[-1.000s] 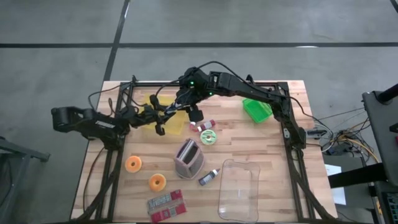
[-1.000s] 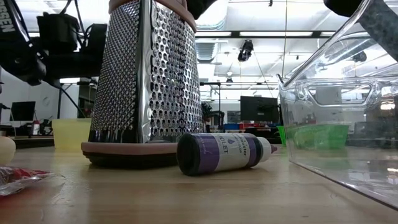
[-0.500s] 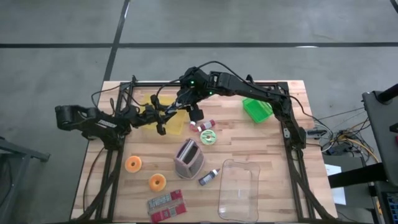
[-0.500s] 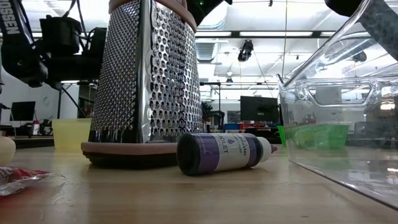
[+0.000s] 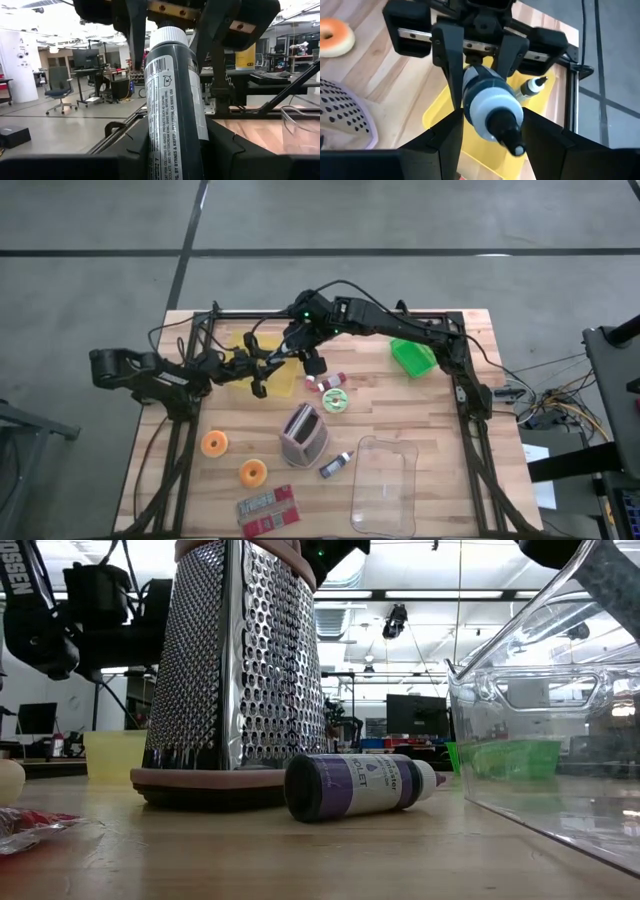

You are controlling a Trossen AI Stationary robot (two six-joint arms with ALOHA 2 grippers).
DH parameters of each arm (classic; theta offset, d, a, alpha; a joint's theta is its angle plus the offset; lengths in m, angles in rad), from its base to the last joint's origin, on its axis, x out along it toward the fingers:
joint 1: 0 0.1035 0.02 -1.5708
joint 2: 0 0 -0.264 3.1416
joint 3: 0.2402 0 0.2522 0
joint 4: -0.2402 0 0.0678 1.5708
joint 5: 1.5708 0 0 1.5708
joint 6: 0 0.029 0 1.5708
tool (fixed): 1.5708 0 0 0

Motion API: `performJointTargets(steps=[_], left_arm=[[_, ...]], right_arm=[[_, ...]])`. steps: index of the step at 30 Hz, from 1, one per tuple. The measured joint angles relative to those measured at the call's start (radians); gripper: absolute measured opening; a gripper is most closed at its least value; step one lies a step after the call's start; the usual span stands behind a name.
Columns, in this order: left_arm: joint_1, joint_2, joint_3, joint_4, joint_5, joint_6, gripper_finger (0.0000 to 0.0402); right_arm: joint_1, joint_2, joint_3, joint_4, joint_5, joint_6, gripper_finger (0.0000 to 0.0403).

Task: Pick & Place Food Item
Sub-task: Put the black food coloring into the yellow bin

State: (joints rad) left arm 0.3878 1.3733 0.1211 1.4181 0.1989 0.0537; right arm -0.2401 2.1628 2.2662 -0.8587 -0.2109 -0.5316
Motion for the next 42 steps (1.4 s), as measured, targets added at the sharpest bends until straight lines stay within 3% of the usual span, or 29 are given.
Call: performJointTargets(steps=[11,18,42], left_arm=[[0.001,0.016,0.001,-0.005,0.000,0.001,0.0124],[0.000,0.016,0.006,-0.022,0.008,0.006,0.0124],[0.003,0.015,-0.005,-0.050,-0.003,0.017,0.0124]], right_arm=[[0.000,0.000,0.000,-0.021,-0.008,0.000,0.0175],[0.000,0.000,-0.004,-0.036,-0.016,-0.004,0.0105],[0.001,-0.003,-0.035,-0.029,0.031,-0.059,0.0104]])
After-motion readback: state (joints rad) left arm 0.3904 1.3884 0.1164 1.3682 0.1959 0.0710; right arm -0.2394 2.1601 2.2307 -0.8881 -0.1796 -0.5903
